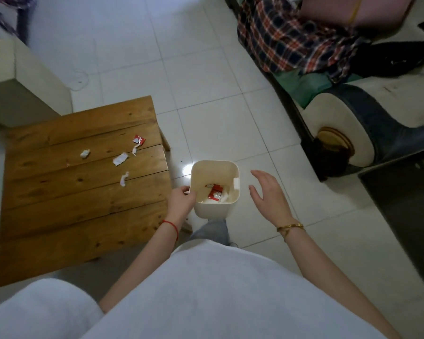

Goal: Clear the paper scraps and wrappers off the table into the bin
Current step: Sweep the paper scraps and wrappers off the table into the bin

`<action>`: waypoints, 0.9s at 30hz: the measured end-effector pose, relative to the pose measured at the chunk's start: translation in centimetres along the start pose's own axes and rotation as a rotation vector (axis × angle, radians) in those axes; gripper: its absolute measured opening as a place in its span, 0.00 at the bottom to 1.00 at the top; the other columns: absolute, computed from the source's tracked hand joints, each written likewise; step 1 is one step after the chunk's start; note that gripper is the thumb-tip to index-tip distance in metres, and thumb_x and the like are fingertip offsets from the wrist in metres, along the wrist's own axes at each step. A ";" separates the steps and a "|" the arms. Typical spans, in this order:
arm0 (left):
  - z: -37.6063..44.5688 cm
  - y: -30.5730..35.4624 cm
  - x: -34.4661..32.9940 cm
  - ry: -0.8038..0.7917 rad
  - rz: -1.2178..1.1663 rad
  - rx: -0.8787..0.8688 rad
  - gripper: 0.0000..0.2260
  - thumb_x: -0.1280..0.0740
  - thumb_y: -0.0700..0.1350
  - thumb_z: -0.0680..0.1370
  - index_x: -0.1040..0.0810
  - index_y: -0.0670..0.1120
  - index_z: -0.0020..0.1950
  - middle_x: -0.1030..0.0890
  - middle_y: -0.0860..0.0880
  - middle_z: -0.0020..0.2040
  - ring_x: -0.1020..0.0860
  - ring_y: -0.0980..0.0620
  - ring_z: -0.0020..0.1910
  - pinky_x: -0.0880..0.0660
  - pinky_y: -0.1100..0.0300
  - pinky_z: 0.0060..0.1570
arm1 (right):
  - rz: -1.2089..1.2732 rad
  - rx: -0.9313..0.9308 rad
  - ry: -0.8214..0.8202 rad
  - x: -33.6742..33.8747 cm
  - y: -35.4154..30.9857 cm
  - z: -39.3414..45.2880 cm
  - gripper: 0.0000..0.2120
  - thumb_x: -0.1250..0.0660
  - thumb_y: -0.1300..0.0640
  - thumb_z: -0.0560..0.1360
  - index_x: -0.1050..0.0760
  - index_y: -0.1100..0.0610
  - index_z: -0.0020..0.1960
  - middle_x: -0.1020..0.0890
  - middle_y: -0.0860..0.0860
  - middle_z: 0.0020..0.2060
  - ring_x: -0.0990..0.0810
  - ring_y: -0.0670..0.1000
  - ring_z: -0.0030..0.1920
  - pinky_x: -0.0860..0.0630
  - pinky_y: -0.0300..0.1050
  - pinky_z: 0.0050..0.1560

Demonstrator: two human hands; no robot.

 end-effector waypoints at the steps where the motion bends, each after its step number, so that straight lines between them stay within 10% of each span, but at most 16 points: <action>1: 0.9 0.5 0.0 0.020 -0.021 0.012 0.13 0.37 0.43 0.76 0.22 0.43 0.59 0.21 0.51 0.42 0.24 0.57 0.38 0.30 0.67 0.30 | 0.001 0.016 -0.015 0.0 0.1 1.5 0.20 0.38 0.56 0.79 0.32 0.59 0.70 0.26 0.55 0.66 0.30 0.53 0.68 0.35 0.46 0.70; 12: 14.3 6.4 2.4 0.177 -0.164 0.153 0.15 0.37 0.44 0.77 0.23 0.40 0.61 0.20 0.42 0.57 0.23 0.44 0.56 0.25 0.52 0.56 | -0.032 0.191 -0.194 -2.1 -2.7 23.8 0.20 0.40 0.55 0.80 0.33 0.58 0.71 0.27 0.54 0.67 0.32 0.52 0.68 0.39 0.42 0.69; 27: 21.7 5.1 7.4 0.496 -0.466 0.485 0.17 0.37 0.40 0.75 0.25 0.41 0.63 0.19 0.42 0.54 0.25 0.50 0.45 0.28 0.62 0.41 | -0.146 0.636 -0.551 -11.8 -18.7 44.8 0.20 0.40 0.54 0.80 0.33 0.58 0.71 0.28 0.54 0.68 0.32 0.53 0.69 0.36 0.46 0.70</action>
Point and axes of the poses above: each hand's wrist, its own z-axis towards the middle knuckle, its own x-axis out of the back of the hand, y = z × x, the point moved 10 cm from there along z, towards the middle knuckle
